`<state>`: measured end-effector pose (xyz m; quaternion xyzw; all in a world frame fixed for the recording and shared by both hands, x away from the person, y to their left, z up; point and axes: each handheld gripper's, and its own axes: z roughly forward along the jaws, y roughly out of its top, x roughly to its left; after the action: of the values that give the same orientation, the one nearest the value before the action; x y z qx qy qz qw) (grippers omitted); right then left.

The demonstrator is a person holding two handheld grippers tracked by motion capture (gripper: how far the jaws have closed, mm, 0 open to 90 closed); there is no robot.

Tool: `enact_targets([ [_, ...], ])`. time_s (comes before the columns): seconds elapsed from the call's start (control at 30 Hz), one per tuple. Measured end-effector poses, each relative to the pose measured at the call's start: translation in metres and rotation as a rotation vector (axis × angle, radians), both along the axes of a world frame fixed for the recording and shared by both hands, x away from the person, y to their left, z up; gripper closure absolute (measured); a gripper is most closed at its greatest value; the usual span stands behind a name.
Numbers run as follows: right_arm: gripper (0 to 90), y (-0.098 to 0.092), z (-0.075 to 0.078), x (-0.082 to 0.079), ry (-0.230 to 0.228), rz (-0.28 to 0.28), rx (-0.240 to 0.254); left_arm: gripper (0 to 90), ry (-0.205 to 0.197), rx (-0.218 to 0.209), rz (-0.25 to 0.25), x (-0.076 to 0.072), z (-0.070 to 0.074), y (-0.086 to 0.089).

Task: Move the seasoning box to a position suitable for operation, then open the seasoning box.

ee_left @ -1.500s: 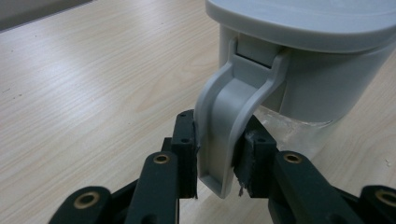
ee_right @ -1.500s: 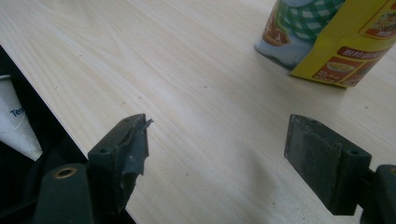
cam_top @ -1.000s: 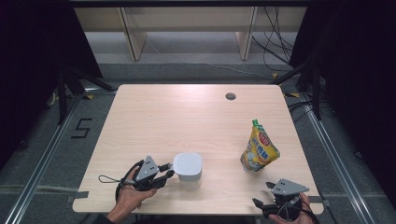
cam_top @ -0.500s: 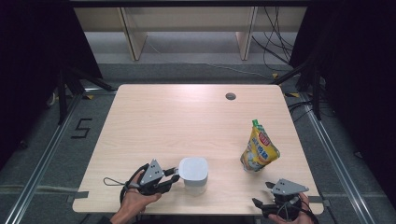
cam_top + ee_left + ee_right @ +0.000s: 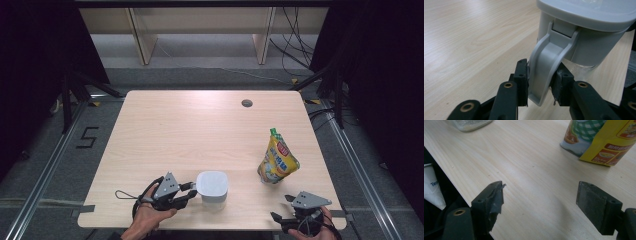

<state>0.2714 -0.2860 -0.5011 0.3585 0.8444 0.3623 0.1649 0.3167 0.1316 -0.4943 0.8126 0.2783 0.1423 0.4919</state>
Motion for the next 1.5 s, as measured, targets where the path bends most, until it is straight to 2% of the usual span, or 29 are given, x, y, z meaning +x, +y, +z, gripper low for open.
enact_targets([
  [0.03, 23.0, 0.0, 0.0, -0.001, 0.009, -0.005, 0.006, 65.9, 0.028, -0.024, 0.012, -0.001, -0.001, 0.0],
  [0.07, 23.0, 0.0, 0.0, -0.001, 0.009, -0.005, 0.006, 65.9, 0.031, -0.023, 0.011, 0.0, -0.001, 0.001],
  [0.13, 23.0, -0.001, 0.0, -0.002, 0.012, -0.014, 0.011, 58.2, 0.036, -0.013, 0.005, 0.0, -0.001, 0.003],
  [0.17, 22.9, -0.002, 0.0, -0.003, 0.011, -0.022, 0.019, 56.2, 0.077, -0.018, -0.016, -0.001, -0.001, 0.005],
  [0.2, 22.6, -0.002, 0.001, -0.004, 0.017, -0.031, 0.023, 54.5, 0.077, -0.018, -0.016, -0.001, -0.001, 0.005],
  [0.23, 22.6, -0.002, 0.001, -0.004, 0.017, -0.031, 0.023, 54.5, 0.062, 0.009, -0.022, -0.001, 0.001, 0.007],
  [0.27, 22.6, -0.003, 0.001, -0.004, 0.013, -0.027, 0.022, 52.7, 0.084, -0.003, -0.011, -0.003, 0.002, 0.009],
  [0.3, 22.6, -0.004, 0.001, -0.002, 0.006, -0.02, 0.012, 49.6, 0.085, -0.001, -0.012, -0.004, 0.004, 0.011],
  [0.33, 22.6, -0.003, 0.001, -0.002, 0.008, -0.018, 0.014, 46.6, 0.097, -0.022, -0.017, -0.005, 0.005, 0.011],
  [0.4, 22.6, -0.001, 0.001, -0.003, 0.016, -0.025, 0.02, 42.3, 0.096, -0.011, -0.018, -0.007, 0.01, 0.015],
  [0.43, 22.6, -0.001, 0.0, -0.001, 0.005, -0.014, 0.011, 40.6, 0.094, -0.012, -0.016, -0.006, 0.012, 0.016],
  [0.5, 22.6, -0.001, 0.0, 0.0, 0.005, -0.014, 0.007, 37.7, 0.102, -0.031, -0.015, -0.007, 0.018, 0.016],
  [0.53, 22.6, -0.001, 0.0, 0.0, 0.006, -0.015, 0.007, 37.1, 0.091, -0.035, -0.024, -0.007, 0.021, 0.016],
  [0.6, 22.6, -0.001, 0.0, 0.0, 0.007, -0.014, 0.003, 36.9, 0.099, -0.028, -0.027, -0.008, 0.025, 0.017],
  [0.63, 22.6, -0.001, 0.001, -0.001, 0.01, -0.013, 0.009, 36.9, 0.105, -0.04, -0.015, -0.01, 0.028, 0.016],
  [0.73, 22.6, -0.001, 0.0, -0.001, 0.006, -0.013, 0.013, 43.1, 0.068, -0.052, -0.018, -0.013, 0.038, 0.017],
  [0.77, 22.5, -0.001, 0.0, 0.0, 0.004, -0.011, 0.01, 52.6, 0.05, -0.073, -0.016, -0.014, 0.044, 0.017],
  [0.8, 22.4, -0.002, 0.001, 0.0, 0.007, -0.011, 0.009, 57.6, 0.033, -0.061, -0.032, -0.013, 0.047, 0.019],
  [0.87, 22.2, -0.002, 0.001, -0.001, 0.012, -0.015, 0.014, 67.9, 0.026, -0.06, -0.036, -0.013, 0.049, 0.02],
  [0.9, 22.1, -0.002, 0.001, -0.001, 0.013, -0.016, 0.017, 67.9, 0.027, -0.071, -0.017, -0.014, 0.051, 0.02],
  [0.93, 22.0, 0.0, 0.001, -0.002, 0.025, -0.02, 0.03, 72.4, 0.031, -0.085, -0.016, -0.014, 0.052, 0.021],
  [0.97, 22.1, 0.0, 0.001, -0.002, 0.02, -0.004, 0.052, 78.5, 0.002, -0.061, -0.021, -0.014, 0.056, 0.024],
  [1.0, 22.1, -0.001, 0.002, -0.001, 0.014, -0.003, 0.06, 80.4, 0.003, -0.08, -0.026, -0.013, 0.056, 0.023],
  [1.07, 21.9, 0.0, 0.001, -0.001, 0.017, -0.001, 0.08, 85.2, 0.005, -0.084, -0.013, -0.014, 0.057, 0.023],
  [1.1, 21.8, 0.001, 0.002, -0.001, 0.012, -0.005, 0.078, 87.2, 0.004, -0.095, -0.007, -0.014, 0.058, 0.022],
  [1.2, 21.7, 0.002, 0.001, -0.002, 0.027, -0.001, 0.099, 88.9, -0.036, -0.079, -0.032, -0.012, 0.065, 0.019],
  [1.3, 21.7, 0.002, 0.001, -0.002, 0.033, -0.003, 0.107, 89.0, -0.04, -0.072, -0.039, -0.013, 0.067, 0.014],
  [1.4, 21.7, 0.003, 0.002, -0.002, 0.021, 0.022, 0.103, 89.0, -0.043, -0.061, -0.05, -0.013, 0.07, 0.007],
  [1.5, 21.7, 0.005, 0.002, -0.003, 0.025, 0.013, 0.14, 89.0, -0.04, -0.053, -0.061, -0.01, 0.071, 0.001],
])
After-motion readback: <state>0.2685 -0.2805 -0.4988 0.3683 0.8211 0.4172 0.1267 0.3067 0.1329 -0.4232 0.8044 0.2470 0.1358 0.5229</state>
